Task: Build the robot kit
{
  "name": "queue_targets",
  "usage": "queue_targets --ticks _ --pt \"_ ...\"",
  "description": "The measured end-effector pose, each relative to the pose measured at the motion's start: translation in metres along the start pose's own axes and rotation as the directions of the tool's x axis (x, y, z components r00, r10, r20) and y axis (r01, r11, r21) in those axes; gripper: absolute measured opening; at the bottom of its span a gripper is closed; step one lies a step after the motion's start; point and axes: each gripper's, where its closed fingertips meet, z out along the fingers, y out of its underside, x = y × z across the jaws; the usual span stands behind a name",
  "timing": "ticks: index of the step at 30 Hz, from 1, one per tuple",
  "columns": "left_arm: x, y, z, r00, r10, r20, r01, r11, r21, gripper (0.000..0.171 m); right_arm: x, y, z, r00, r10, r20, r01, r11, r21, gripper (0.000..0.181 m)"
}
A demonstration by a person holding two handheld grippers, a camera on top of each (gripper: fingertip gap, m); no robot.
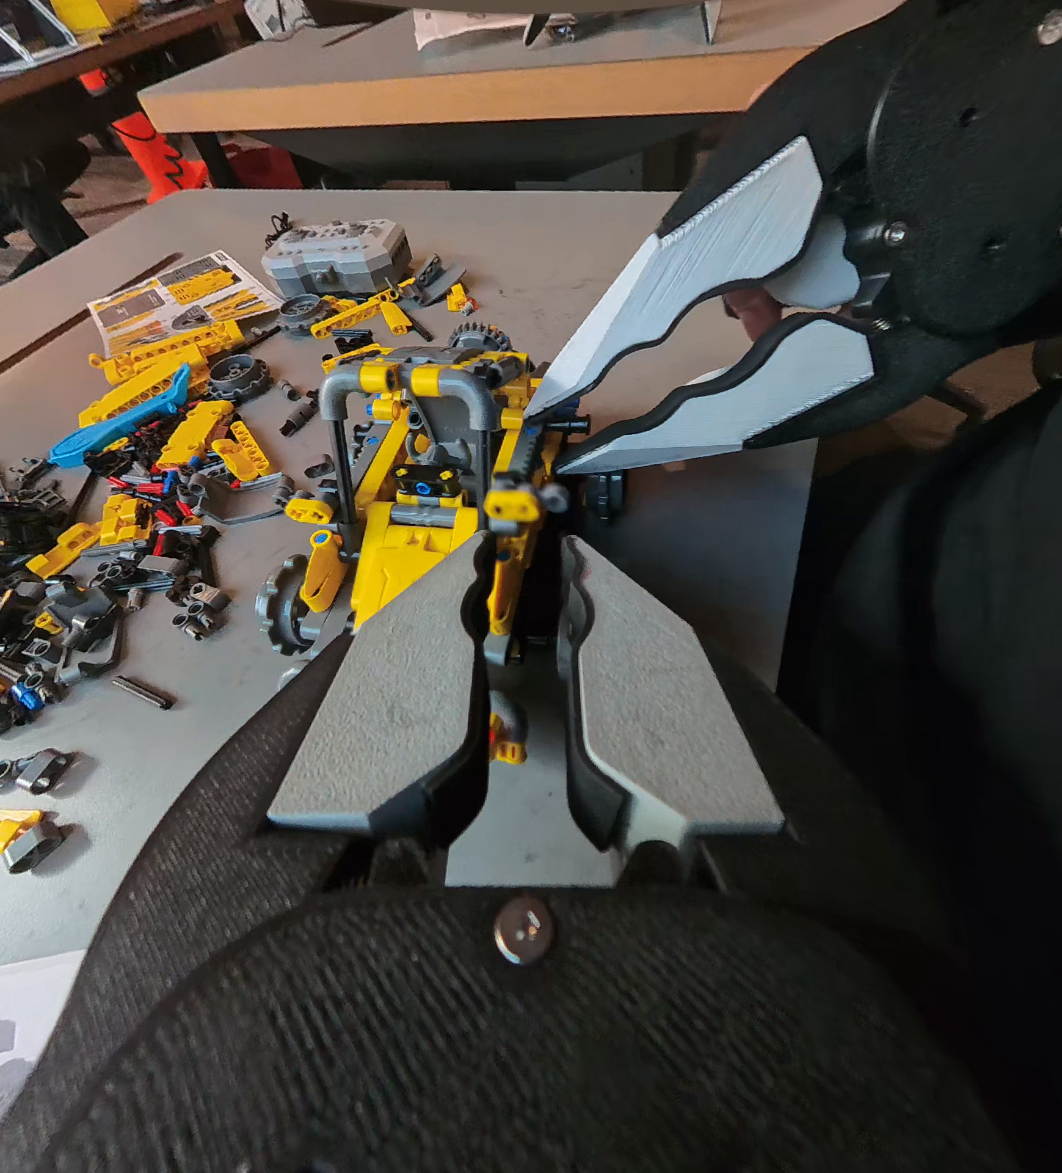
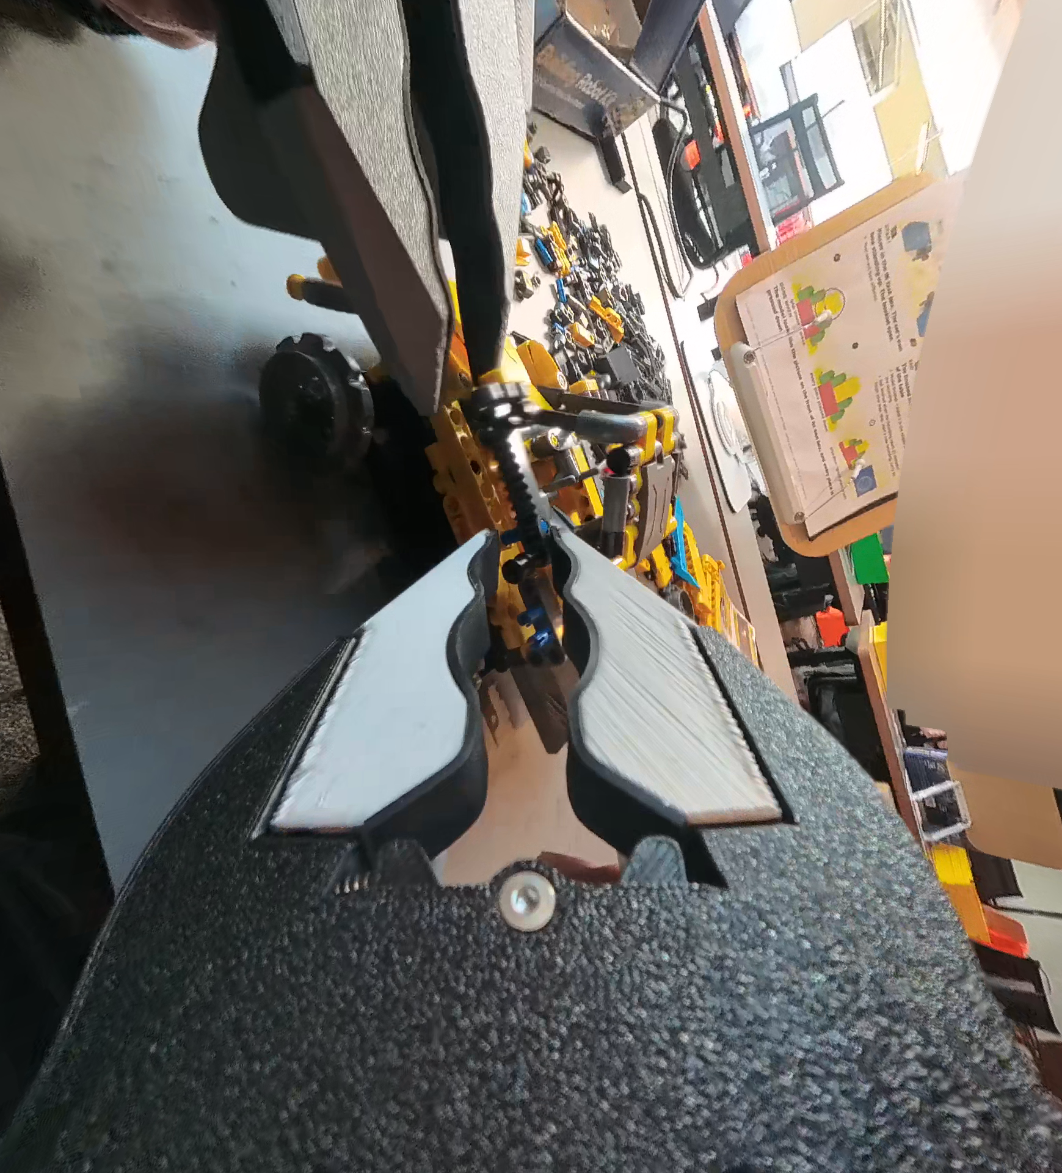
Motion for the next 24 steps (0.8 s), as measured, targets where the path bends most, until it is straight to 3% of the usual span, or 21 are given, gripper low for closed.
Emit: queue_targets --ticks 3,13,19,24 --pt "-0.002 -0.004 -0.003 1.0 -0.027 -0.014 0.027 0.999 0.037 0.013 0.0 0.005 0.002 1.0 -0.004 -0.017 0.004 0.999 -0.04 0.017" --pt "0.002 -0.012 0.005 1.0 -0.028 -0.013 0.028 0.999 0.037 0.034 0.0 -0.001 0.001 0.993 -0.107 -0.041 0.105 0.993 -0.049 0.015" --pt "-0.009 -0.003 0.013 0.997 -0.001 0.071 0.003 1.0 -0.023 0.015 -0.004 0.008 0.005 0.994 -0.109 -0.028 0.107 0.992 -0.073 0.014" --pt "-0.008 -0.003 0.012 0.996 -0.024 0.084 0.027 0.999 -0.032 0.018 -0.008 0.0 0.0 0.993 -0.115 -0.03 0.114 0.993 -0.019 0.007"
